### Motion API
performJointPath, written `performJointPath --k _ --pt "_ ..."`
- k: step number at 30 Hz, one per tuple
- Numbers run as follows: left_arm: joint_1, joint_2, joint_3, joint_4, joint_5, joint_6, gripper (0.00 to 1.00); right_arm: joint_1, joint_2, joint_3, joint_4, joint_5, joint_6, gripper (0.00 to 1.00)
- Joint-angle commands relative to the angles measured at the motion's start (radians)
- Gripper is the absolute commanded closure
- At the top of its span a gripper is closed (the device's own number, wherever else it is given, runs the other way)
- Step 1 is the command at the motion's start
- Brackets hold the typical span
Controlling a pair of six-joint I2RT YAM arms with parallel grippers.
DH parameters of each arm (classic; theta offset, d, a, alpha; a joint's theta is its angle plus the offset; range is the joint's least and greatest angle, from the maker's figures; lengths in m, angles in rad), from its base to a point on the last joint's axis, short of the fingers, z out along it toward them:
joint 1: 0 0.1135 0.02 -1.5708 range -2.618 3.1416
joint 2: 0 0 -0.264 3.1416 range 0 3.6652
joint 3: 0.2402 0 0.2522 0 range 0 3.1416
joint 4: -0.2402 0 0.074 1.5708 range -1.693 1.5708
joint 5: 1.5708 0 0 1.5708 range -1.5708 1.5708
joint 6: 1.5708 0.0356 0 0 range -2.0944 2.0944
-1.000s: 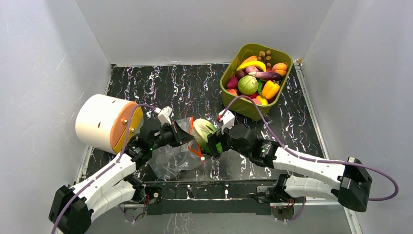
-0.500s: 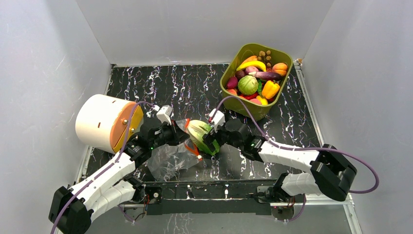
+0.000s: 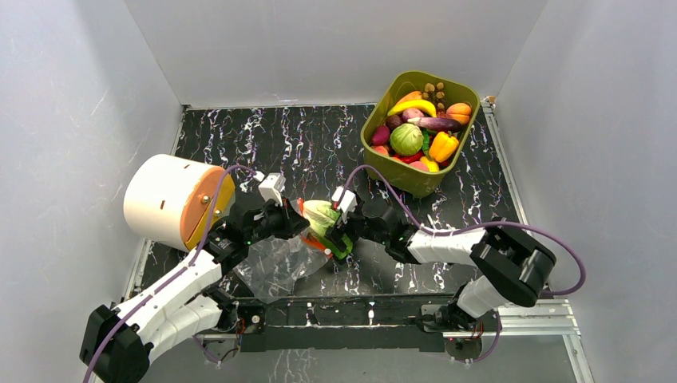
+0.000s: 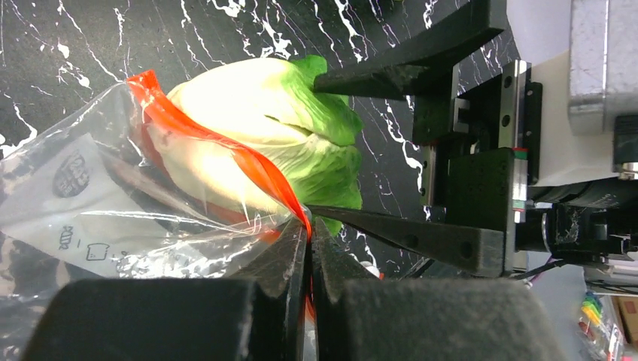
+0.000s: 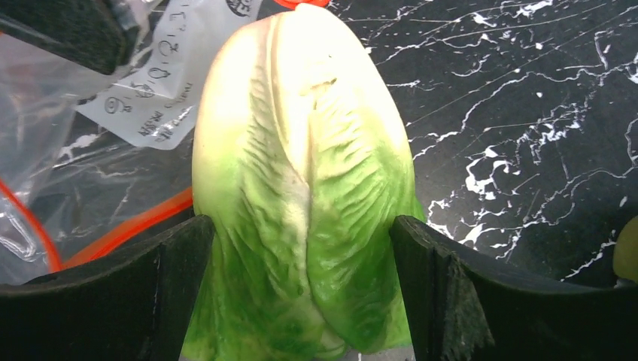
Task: Place the food in the zip-top bag and seal the zipper
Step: Pick up the fake vegetable at the center of the board.
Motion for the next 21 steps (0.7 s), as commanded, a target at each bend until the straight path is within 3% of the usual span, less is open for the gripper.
performJointPath --k 1,3,11,18,20,21 --pt "0.0 -0.023 -0.001 0.001 0.015 0.05 1.0 -0.004 0.025 -0.024 0.138 0.047 -0.011 0.08" --pt "0.0 -0.022 -0.003 -0.001 0.012 0.058 1.0 -0.003 0.027 -0.025 0.146 0.018 -0.021 0.02" --pt "0.0 -0.018 -0.004 -0.014 0.014 0.083 1.0 -0.004 0.022 0.032 0.043 -0.006 -0.075 0.02" --pt "0.0 -0.043 -0.031 0.005 0.039 0.134 1.0 -0.003 0.134 0.059 0.036 0.028 -0.14 0.03" --pt "0.0 -0.054 -0.035 0.015 0.039 0.154 1.0 -0.004 0.159 0.083 0.008 0.024 -0.146 0.09" --pt "-0.001 -0.059 -0.033 0.015 0.038 0.166 1.0 -0.004 0.161 0.098 -0.011 0.026 -0.145 0.2"
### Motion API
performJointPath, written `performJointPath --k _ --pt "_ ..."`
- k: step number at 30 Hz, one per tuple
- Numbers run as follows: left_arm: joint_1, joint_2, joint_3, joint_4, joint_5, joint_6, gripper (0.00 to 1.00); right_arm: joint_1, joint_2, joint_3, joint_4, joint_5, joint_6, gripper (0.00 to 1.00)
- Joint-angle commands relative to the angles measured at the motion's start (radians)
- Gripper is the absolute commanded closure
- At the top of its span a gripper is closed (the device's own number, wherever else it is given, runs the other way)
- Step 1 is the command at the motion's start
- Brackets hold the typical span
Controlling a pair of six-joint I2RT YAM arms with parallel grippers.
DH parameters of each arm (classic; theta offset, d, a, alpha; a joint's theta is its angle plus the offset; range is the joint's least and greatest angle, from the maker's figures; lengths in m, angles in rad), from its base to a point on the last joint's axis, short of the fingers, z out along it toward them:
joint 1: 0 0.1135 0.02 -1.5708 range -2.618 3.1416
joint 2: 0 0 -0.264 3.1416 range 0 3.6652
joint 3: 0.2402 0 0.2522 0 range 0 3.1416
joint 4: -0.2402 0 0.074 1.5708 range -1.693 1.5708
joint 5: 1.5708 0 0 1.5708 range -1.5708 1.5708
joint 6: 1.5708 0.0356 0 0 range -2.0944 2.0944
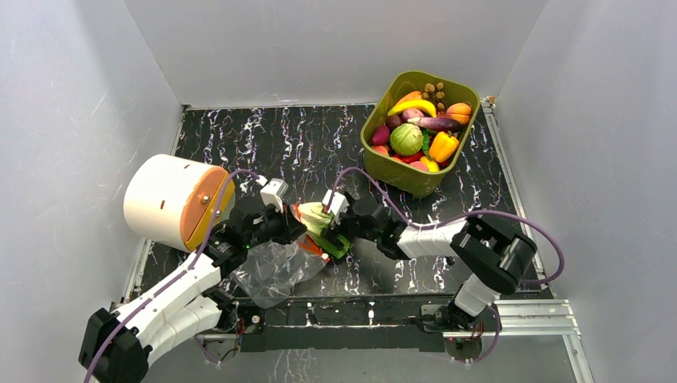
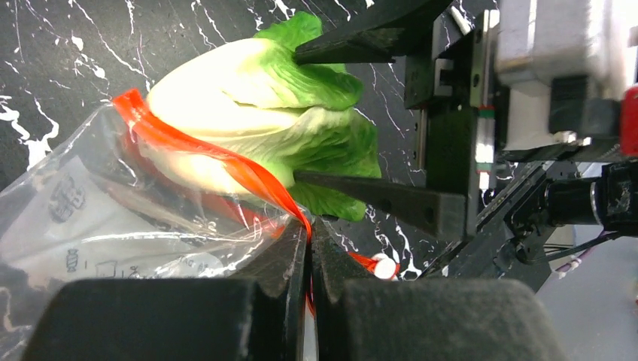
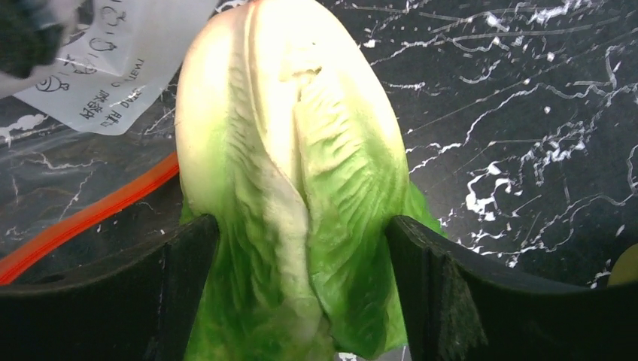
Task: Place the food in the zip-top bag and seal the zipper
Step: Pick up the fake vegetable at the center of the board.
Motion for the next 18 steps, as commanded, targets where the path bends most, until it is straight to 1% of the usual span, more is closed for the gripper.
performJointPath --k 1,3,4,8,10,13,18 --pt "0.001 -0.039 0.004 0.032 0.028 0.072 1.0 -0.003 0.034 0.063 -0.068 0.02 -0.04 0.31" --pt "0.0 -0.039 0.02 0.017 0.024 0.093 1.0 -0.003 -0.007 0.056 -0.081 0.029 -0.037 0.5" --pt "0.001 -0.038 0.029 0.01 0.026 0.106 1.0 -0.003 -0.034 0.048 -0.086 0.033 -0.032 0.57" --pt "0.0 -0.033 0.059 -0.024 0.058 0.18 1.0 -0.004 -0.156 0.024 -0.16 0.046 0.007 0.84" --pt "0.001 -0.033 0.076 -0.047 0.067 0.222 1.0 -0.003 -0.22 0.02 -0.22 0.058 0.036 0.94" --pt "0.001 -0.036 0.105 -0.073 0.096 0.294 1.0 -0.003 -0.335 0.031 -0.342 0.048 0.075 1.0" --pt "0.001 -0.021 0.174 -0.141 0.123 0.442 1.0 -0.003 -0.494 0.074 -0.547 -0.016 0.211 1.0"
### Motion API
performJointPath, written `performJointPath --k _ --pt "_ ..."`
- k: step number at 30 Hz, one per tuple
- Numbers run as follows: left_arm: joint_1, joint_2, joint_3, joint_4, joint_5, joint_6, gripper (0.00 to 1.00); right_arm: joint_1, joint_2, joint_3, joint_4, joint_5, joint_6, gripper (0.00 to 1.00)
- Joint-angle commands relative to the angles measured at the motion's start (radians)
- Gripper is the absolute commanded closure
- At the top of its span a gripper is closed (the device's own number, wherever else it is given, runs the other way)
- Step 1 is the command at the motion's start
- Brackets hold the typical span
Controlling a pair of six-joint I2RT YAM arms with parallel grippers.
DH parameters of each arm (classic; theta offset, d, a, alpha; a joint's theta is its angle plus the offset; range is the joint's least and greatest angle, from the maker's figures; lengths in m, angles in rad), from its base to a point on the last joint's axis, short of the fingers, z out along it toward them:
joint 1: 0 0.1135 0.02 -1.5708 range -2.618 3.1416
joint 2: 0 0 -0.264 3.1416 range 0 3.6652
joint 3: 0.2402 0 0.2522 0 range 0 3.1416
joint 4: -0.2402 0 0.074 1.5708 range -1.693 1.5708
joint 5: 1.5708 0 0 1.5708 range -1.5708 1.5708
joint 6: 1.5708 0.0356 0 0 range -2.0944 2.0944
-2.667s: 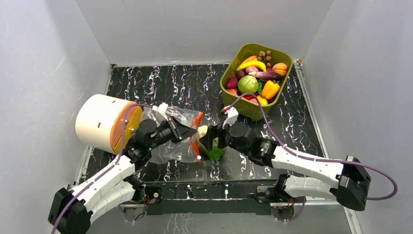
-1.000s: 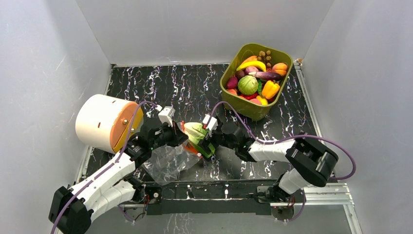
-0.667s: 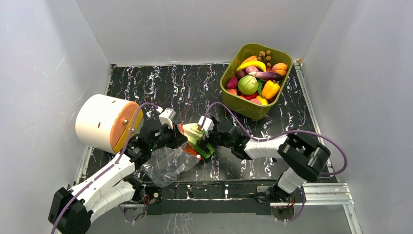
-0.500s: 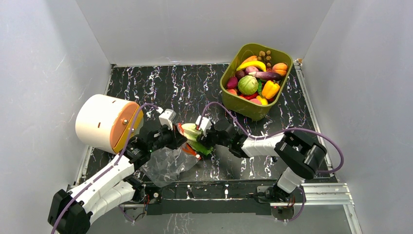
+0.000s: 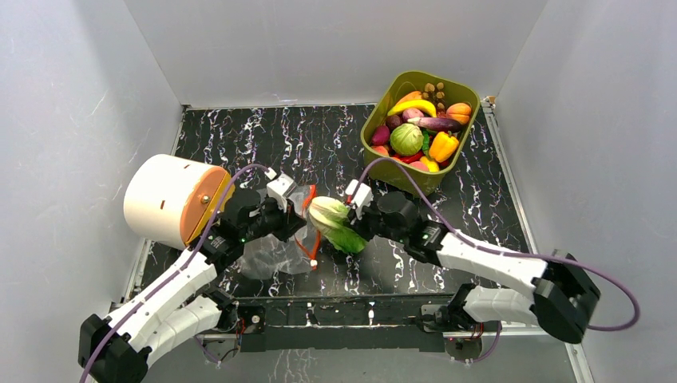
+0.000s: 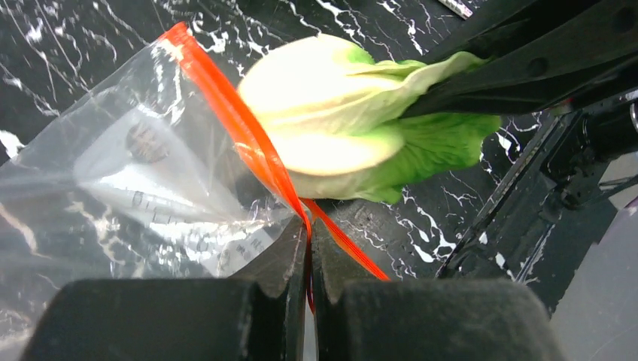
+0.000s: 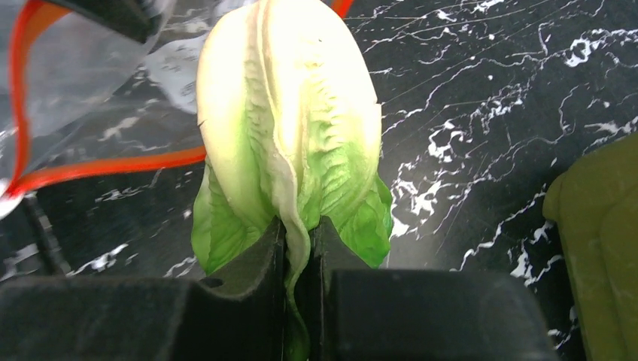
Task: Place the food in the zip-top bag and seal the zipper
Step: Pick up the fake vegetable at the center of the board, then place the fake vegetable in the zipper food storage bag.
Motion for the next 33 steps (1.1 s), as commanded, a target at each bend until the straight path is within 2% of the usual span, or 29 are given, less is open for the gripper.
performJointPath --k 1,6,11,15,22,27,31,33 --pt "0.001 0.003 0.089 -0.067 0.059 0.181 1.0 -0.003 -0.142 0.058 -0.19 -0.075 0.152 1.0" --pt "-0.001 0.039 0.129 -0.101 0.096 0.262 1.0 -0.002 -0.207 0.096 -0.318 -0.243 0.289 1.0" --pt "-0.001 0.044 0.128 -0.068 0.171 0.304 1.0 -0.002 -0.179 0.136 -0.307 -0.223 0.461 1.0" --pt "-0.001 0.035 0.129 -0.054 0.223 0.324 1.0 -0.002 -0.119 0.169 -0.297 -0.149 0.561 1.0" --pt "-0.006 0.006 0.111 -0.057 0.343 0.401 1.0 -0.002 -0.098 0.116 -0.062 -0.149 0.766 1.0" --pt "-0.007 0.008 0.129 -0.098 0.381 0.458 1.0 -0.002 -0.08 0.122 -0.034 -0.066 0.898 1.0" --pt "-0.008 0.021 0.132 -0.103 0.421 0.485 1.0 -0.003 -0.085 0.052 0.146 -0.081 0.969 1.0" --pt "-0.01 0.026 0.137 -0.098 0.432 0.476 1.0 -0.003 -0.101 -0.006 0.315 -0.087 0.986 1.0"
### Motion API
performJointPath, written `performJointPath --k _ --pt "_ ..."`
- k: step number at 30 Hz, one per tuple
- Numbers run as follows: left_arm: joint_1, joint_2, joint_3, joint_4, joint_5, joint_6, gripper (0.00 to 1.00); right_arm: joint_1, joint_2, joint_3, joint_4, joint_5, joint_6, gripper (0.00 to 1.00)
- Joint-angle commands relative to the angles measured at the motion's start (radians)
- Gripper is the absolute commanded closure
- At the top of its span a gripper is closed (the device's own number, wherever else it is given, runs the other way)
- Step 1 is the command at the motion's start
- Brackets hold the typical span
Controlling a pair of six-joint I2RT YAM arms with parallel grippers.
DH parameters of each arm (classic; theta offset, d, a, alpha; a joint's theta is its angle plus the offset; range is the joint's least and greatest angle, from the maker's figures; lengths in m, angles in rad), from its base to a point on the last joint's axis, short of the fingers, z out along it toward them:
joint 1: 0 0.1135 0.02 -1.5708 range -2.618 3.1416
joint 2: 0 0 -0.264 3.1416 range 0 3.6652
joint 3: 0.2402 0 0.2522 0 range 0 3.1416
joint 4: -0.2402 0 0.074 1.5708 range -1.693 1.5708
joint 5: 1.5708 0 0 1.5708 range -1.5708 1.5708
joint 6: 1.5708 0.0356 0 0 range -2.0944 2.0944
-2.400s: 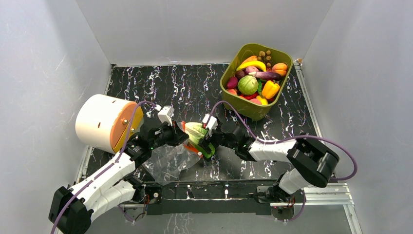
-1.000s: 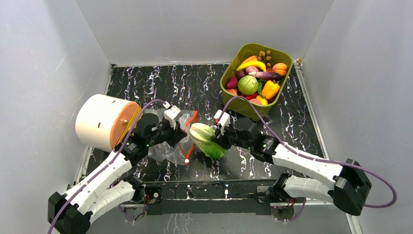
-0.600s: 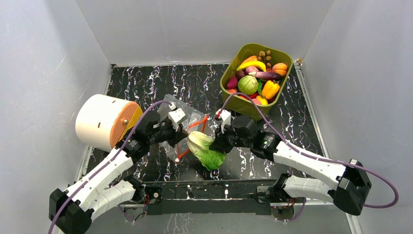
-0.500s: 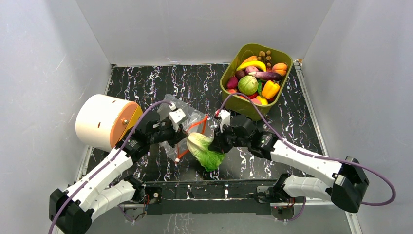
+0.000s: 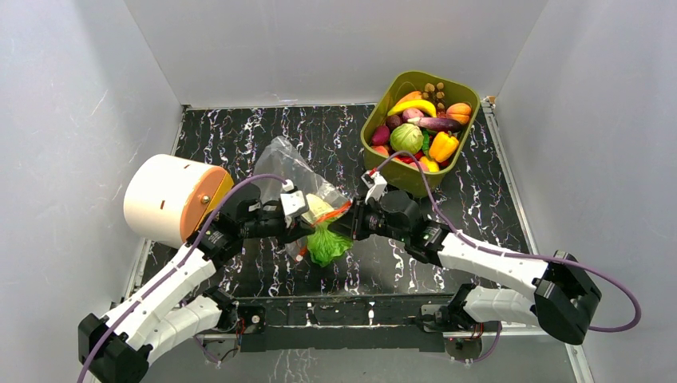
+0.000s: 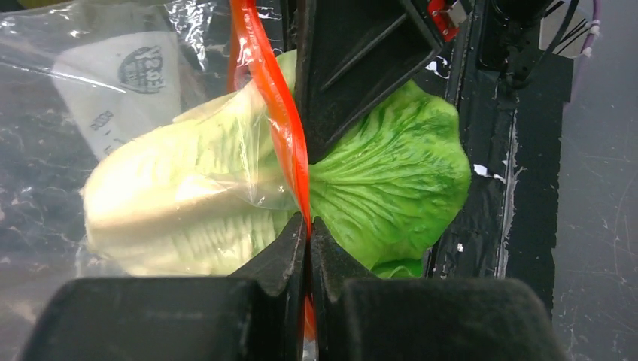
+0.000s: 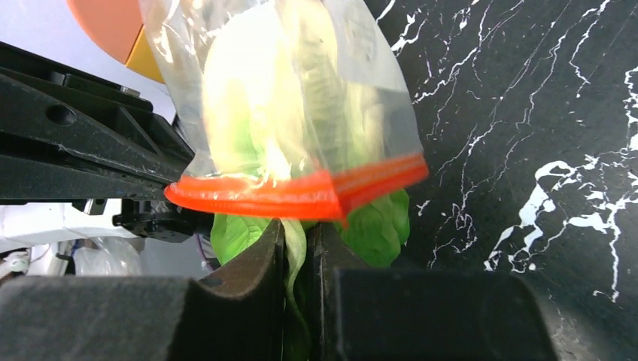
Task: Place the food in the zip-top bag and seal the zipper
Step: Place the fake vegetable in the zipper food storage bag.
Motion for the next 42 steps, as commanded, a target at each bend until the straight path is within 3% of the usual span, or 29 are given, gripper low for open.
performJointPath --k 1,5,6,13,21,24,28,31,36,39,42 --pt "-0.009 0.003 0.036 0.007 0.074 0.013 1.0 -0.002 -0.04 -0.053 0.407 -0.01 0.038 1.0" --pt "-0.009 -0.01 0.066 0.023 0.017 -0.002 1.0 -0.002 -0.029 -0.055 0.359 -0.202 -0.115 1.0" --pt "-0.009 -0.003 0.079 0.018 0.046 0.012 1.0 -0.003 -0.031 -0.061 0.341 -0.187 -0.111 1.0" --pt "-0.009 0.005 0.137 -0.077 0.301 0.018 1.0 -0.004 -0.062 -0.15 0.71 0.083 0.136 1.0" --pt "-0.009 0.002 0.143 -0.074 0.336 -0.02 1.0 -0.018 -0.076 -0.205 0.857 0.147 0.217 1.0" --pt "-0.009 -0.016 0.119 0.03 0.356 -0.103 1.0 -0.019 -0.074 -0.219 0.91 0.158 0.279 1.0" --pt "-0.01 -0.043 0.066 0.293 0.339 -0.324 1.0 -0.019 -0.059 -0.232 0.952 0.206 0.322 0.97" --pt "-0.009 -0.049 0.048 0.409 0.267 -0.444 1.0 -0.019 -0.053 -0.211 0.896 0.228 0.344 0.9" --pt "-0.01 -0.066 -0.012 0.576 0.022 -0.646 1.0 -0.019 -0.067 -0.078 0.546 0.184 0.257 0.77" --pt "-0.01 -0.067 -0.067 0.717 -0.022 -0.772 1.0 -0.019 -0.08 -0.04 0.358 0.201 0.239 0.64" --pt "-0.012 -0.076 -0.11 0.811 -0.067 -0.822 1.0 -0.02 -0.105 -0.039 0.295 0.19 0.24 0.56"
